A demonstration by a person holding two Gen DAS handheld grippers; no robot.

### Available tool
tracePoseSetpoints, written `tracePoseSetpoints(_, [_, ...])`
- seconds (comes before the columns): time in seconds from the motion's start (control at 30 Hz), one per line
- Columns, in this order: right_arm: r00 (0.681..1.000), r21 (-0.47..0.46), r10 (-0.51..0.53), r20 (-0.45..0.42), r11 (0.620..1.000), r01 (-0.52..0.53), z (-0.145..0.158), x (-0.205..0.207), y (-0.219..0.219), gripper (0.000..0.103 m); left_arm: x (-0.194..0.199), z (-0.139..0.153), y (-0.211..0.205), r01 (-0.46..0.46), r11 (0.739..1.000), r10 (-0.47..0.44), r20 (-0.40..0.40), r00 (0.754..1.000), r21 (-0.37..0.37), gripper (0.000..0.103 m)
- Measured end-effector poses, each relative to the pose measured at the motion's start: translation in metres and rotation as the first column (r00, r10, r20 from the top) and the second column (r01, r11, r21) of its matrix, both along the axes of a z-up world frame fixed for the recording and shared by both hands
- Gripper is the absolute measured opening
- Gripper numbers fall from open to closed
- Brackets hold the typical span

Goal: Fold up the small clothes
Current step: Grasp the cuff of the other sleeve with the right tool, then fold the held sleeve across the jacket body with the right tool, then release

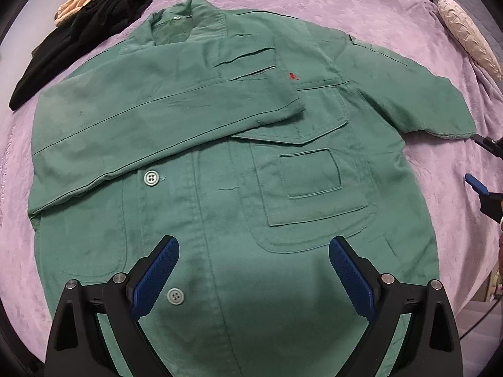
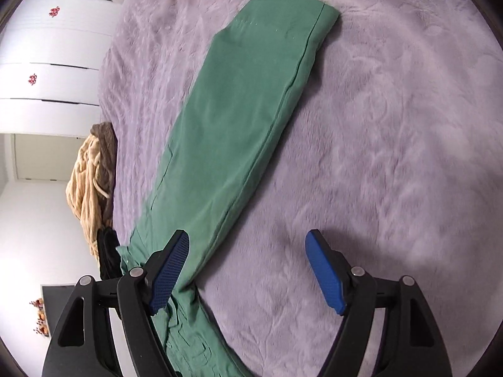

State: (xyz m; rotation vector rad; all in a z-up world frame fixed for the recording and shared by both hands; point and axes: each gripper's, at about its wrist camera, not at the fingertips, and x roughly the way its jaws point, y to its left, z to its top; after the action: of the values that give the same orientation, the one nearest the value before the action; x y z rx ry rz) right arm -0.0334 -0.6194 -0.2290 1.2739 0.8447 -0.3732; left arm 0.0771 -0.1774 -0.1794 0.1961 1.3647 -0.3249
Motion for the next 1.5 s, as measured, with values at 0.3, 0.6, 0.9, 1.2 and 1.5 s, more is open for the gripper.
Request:
tracePoseSetpoints(0.3, [0.996,-0.002,-0.071,0.056,0.997,0.071,-0.024,0.031,-0.051,0.079,0.007,-0.008,-0.027,-0.030,0.999,0.029,-0.028,0.999,-0.036,0.097])
tracePoseSetpoints(0.6, [0.969,0.186,-0.175,0.171,0.972,0.143,-0.028,0.044,-0.072,0.004,0.017,-0.016,-0.031,-0.040,0.999,0.038,-0.036,0.999,-0.037,0.097])
tracePoseSetpoints(0.9, [0.892,-0.085,0.245,0.380,0.969,-0.230,0.088,0.109,0.018,0.004,0.028,0.003,0.012,-0.093,0.994,0.094,0.015,0.995,-0.061,0.097])
tracePoseSetpoints(1.2, [0.593,-0.380,0.772,0.228,0.632,-0.676,0.123,0.184,0.269,0.004,0.042,0.012,0.090,-0.212,0.975,0.216,0.074,0.974,-0.060,0.097])
tracePoseSetpoints(1.5, [0.589,-0.216,0.804,-0.079,0.563,-0.797,0.007,0.197,0.374,0.026,0.038,0.002,0.187,-0.329,0.943,0.332,0.080,0.940,-0.047,0.097])
